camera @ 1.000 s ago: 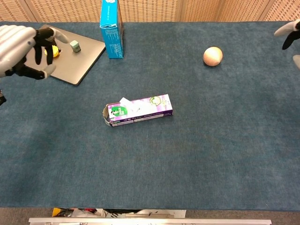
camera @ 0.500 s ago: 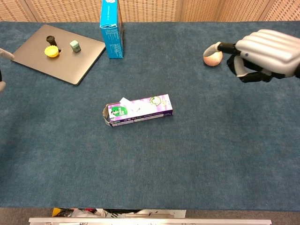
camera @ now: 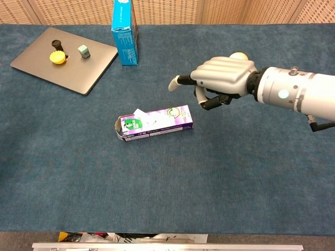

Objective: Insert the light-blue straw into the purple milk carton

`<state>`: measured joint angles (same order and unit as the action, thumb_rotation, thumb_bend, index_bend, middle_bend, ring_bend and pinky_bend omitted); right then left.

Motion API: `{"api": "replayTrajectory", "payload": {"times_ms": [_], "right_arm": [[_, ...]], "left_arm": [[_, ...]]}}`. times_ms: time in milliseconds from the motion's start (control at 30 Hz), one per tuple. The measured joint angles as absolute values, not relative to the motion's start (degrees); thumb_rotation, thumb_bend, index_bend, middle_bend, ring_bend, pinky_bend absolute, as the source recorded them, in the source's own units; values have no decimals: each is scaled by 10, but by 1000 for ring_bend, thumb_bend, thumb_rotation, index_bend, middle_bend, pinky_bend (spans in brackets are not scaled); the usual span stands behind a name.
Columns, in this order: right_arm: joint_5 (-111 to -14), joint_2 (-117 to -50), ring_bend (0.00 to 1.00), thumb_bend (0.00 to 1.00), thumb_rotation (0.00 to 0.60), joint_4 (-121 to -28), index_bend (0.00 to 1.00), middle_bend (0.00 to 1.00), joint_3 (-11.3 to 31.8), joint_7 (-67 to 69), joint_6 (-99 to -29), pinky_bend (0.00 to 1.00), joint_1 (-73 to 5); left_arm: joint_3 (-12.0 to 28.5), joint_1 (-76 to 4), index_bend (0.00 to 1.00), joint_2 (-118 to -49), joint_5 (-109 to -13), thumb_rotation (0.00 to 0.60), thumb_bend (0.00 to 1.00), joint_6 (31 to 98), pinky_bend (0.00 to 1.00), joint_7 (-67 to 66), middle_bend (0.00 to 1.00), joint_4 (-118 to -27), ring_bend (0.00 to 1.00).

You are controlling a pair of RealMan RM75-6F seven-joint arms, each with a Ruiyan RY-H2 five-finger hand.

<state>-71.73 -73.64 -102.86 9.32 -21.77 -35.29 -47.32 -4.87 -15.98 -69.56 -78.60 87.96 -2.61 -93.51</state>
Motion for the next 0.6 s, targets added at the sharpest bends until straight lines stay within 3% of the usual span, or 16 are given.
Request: {"api": "replayTrajectory", "payload": {"times_ms": [67, 233, 400, 533, 600], "right_arm": [[-699, -748, 1000, 1000, 351, -1024, 191, 1000, 91, -239, -354, 1000, -483], [-651, -777, 1000, 1000, 249, -1017, 0, 1000, 80, -289, -363, 1000, -508], [-627, -814, 1000, 1000, 152, -1006, 0, 1000, 68, -317, -388, 1000, -529], [-605, -823, 1000, 1000, 125, -1004, 3, 1000, 62, -324, -389, 1000, -542], [-589, -824, 1000, 1000, 123, -1006, 75, 1000, 58, -330, -387, 1000, -553]], "left_arm": [[-44, -156, 253, -696, -789, 600, 384, 876, 831, -22, 570, -933, 583], [-36, -148, 253, -695, -795, 600, 384, 866, 823, -15, 570, -931, 583], [-29, -141, 253, -692, -800, 600, 384, 860, 817, -12, 570, -933, 584], [-26, -135, 253, -687, -806, 600, 385, 855, 816, -6, 570, -938, 583], [-24, -132, 253, -685, -809, 600, 384, 853, 816, -8, 570, -940, 583]]}}
